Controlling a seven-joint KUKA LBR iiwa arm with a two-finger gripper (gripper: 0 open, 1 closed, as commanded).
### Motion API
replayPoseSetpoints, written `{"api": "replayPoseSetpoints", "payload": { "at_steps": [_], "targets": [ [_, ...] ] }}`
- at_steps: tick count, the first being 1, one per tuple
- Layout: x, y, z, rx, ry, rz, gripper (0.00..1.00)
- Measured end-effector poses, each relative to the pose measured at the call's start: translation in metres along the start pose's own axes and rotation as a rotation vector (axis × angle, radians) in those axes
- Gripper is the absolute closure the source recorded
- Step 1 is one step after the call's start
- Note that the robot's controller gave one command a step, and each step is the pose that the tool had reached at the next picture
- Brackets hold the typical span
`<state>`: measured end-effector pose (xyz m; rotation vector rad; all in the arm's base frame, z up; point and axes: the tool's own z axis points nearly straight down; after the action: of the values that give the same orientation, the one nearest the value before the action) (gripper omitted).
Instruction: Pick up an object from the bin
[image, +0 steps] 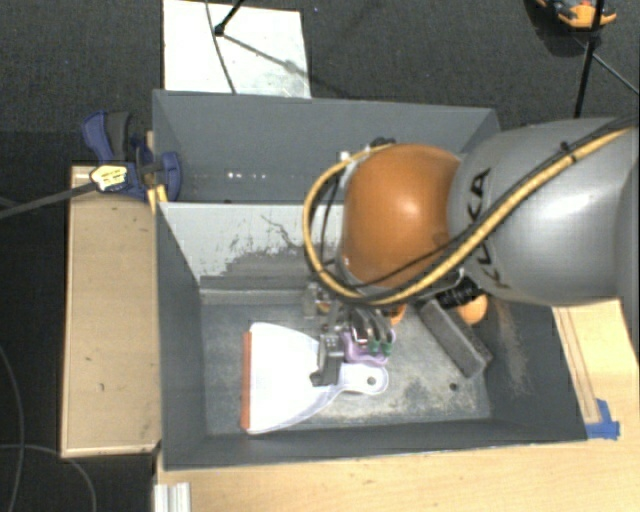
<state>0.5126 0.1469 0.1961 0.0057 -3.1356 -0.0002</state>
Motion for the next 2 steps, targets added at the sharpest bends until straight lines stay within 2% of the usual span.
{"api": "replayPoseSetpoints", "payload": {
  "at_steps": [1,2],
  "targets": [
    [-0.002,-0.001,-0.004,-0.001,-0.008,0.005,0.0],
    [-0.003,-0.052,0.07,-0.002,-0.013,0.061,0.0]
  ]
}}
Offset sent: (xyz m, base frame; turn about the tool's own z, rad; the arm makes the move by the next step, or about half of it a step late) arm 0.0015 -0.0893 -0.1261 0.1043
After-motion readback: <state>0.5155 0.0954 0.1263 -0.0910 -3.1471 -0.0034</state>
